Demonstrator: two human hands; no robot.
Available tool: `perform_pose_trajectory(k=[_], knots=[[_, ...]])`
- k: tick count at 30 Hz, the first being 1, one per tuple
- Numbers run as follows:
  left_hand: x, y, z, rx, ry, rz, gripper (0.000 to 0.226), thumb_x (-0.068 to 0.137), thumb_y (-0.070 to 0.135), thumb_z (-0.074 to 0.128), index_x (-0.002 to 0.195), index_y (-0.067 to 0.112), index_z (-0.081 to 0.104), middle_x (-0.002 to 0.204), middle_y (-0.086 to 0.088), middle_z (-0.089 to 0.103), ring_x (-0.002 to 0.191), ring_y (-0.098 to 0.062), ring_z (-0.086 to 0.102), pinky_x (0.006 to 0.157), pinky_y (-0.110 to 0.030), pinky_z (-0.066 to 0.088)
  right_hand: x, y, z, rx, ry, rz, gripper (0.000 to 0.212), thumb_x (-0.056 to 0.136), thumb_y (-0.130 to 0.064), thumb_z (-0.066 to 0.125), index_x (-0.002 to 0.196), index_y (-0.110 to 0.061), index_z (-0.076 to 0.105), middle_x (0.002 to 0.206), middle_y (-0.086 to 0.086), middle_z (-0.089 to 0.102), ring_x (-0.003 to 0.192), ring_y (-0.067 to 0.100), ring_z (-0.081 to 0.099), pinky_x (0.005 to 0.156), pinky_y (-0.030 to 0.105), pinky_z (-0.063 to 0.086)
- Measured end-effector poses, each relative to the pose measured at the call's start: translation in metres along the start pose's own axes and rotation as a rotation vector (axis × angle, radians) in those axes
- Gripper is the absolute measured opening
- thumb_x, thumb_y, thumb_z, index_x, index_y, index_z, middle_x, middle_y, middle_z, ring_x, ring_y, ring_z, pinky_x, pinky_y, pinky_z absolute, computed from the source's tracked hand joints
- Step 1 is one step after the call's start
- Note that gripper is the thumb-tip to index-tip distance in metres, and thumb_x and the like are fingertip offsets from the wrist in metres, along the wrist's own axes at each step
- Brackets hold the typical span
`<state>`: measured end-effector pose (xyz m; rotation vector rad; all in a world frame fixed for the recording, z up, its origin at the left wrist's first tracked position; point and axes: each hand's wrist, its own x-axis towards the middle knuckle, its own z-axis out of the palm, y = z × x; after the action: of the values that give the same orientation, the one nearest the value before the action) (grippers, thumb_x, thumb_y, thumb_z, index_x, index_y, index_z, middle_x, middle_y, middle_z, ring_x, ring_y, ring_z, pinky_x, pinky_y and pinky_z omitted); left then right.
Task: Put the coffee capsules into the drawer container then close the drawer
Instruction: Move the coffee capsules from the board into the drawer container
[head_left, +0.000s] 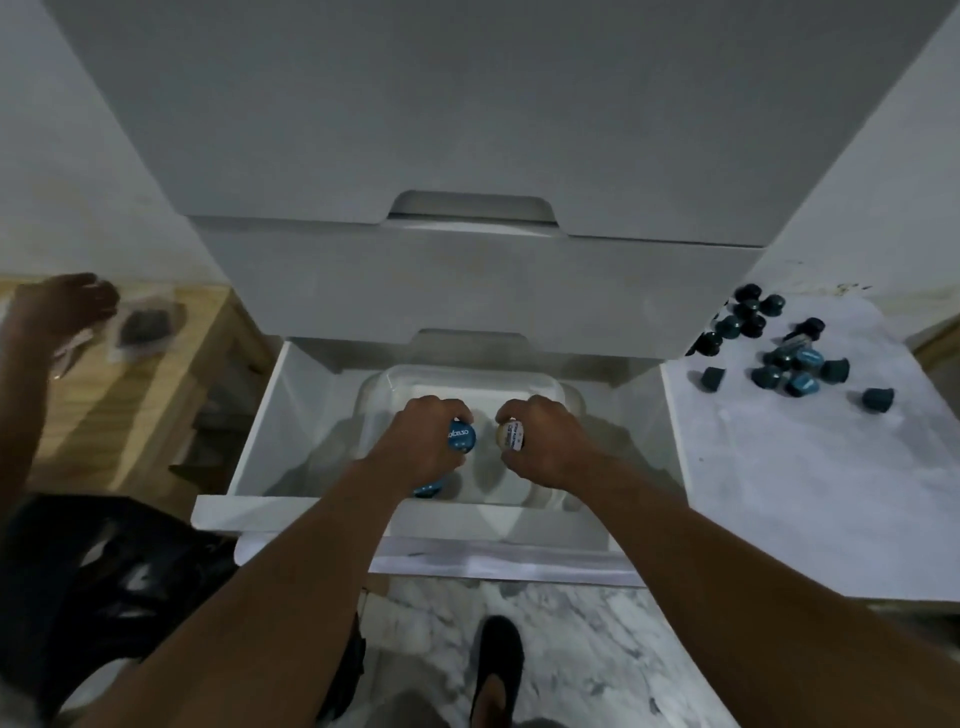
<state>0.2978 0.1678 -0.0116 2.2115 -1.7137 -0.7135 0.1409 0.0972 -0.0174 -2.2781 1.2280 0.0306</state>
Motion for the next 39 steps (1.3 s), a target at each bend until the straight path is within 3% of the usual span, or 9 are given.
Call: perform_pose_trajectory(k=[8, 12, 18, 24, 30, 35, 39], knots=[[0.007, -0.006, 0.009, 0.067, -0.193, 0.040, 0.044, 0.069, 0.022, 0.080, 0.110, 0.022, 0.064, 0.107, -0.003, 0.068, 0.091, -0.019, 0.061, 0.075, -0.025, 0.049, 0.009, 0.008, 0.012, 0.033, -0.131, 0.023, 0.045, 0.078, -0.022, 0.071, 0.121, -0.016, 0.057, 0.117, 0.010, 0.063, 0.103, 0.025, 0.061, 0.078, 0.024, 0.045], [0.008, -0.008, 0.010, 0.101, -0.264, 0.028, 0.048, 0.066, 0.019, 0.082, 0.110, 0.021, 0.063, 0.109, -0.006, 0.063, 0.086, -0.018, 0.055, 0.072, -0.024, 0.047, 0.006, 0.009, 0.018, 0.019, -0.160, 0.039, 0.045, 0.077, -0.021, 0.073, 0.119, -0.016, 0.059, 0.118, 0.010, 0.063, 0.104, 0.025, 0.060, 0.083, 0.028, 0.049], [0.014, -0.009, 0.018, 0.181, -0.285, 0.095, 0.029, 0.079, 0.008, 0.069, 0.105, 0.018, 0.065, 0.112, -0.010, 0.063, 0.095, -0.025, 0.060, 0.080, -0.030, 0.052, 0.006, 0.014, 0.020, 0.025, -0.182, 0.073, 0.046, 0.074, -0.017, 0.077, 0.116, -0.017, 0.060, 0.116, 0.012, 0.063, 0.100, 0.027, 0.062, 0.084, 0.035, 0.055], [0.019, -0.012, 0.021, 0.196, -0.311, 0.098, 0.039, 0.077, 0.011, 0.073, 0.116, 0.016, 0.066, 0.117, -0.012, 0.063, 0.101, -0.028, 0.063, 0.090, -0.035, 0.053, 0.004, 0.015, 0.022, 0.027, -0.201, 0.047, 0.045, 0.075, -0.015, 0.075, 0.118, -0.020, 0.063, 0.119, 0.009, 0.063, 0.101, 0.026, 0.062, 0.086, 0.032, 0.054], [0.020, -0.012, 0.020, 0.221, -0.356, 0.129, 0.035, 0.076, 0.012, 0.072, 0.110, 0.017, 0.070, 0.110, -0.012, 0.067, 0.092, -0.027, 0.064, 0.081, -0.032, 0.054, 0.001, 0.013, 0.020, 0.044, -0.214, 0.026, 0.034, 0.079, -0.010, 0.067, 0.111, -0.019, 0.067, 0.111, 0.008, 0.067, 0.095, 0.023, 0.063, 0.084, 0.031, 0.053], [0.019, -0.014, 0.017, 0.253, -0.371, 0.165, 0.035, 0.077, 0.014, 0.071, 0.111, 0.018, 0.070, 0.107, -0.011, 0.069, 0.091, -0.027, 0.064, 0.080, -0.034, 0.055, 0.001, 0.011, 0.021, 0.024, -0.251, 0.049, 0.035, 0.074, -0.013, 0.076, 0.107, -0.019, 0.066, 0.105, 0.007, 0.066, 0.090, 0.023, 0.063, 0.076, 0.028, 0.051], [0.019, -0.014, 0.015, 0.263, -0.374, 0.179, 0.031, 0.078, 0.017, 0.069, 0.109, 0.019, 0.072, 0.102, -0.011, 0.070, 0.087, -0.027, 0.064, 0.079, -0.034, 0.055, 0.004, 0.008, 0.023, 0.032, -0.260, 0.050, 0.037, 0.072, -0.015, 0.079, 0.107, -0.015, 0.066, 0.108, 0.008, 0.066, 0.094, 0.023, 0.063, 0.082, 0.031, 0.053]])
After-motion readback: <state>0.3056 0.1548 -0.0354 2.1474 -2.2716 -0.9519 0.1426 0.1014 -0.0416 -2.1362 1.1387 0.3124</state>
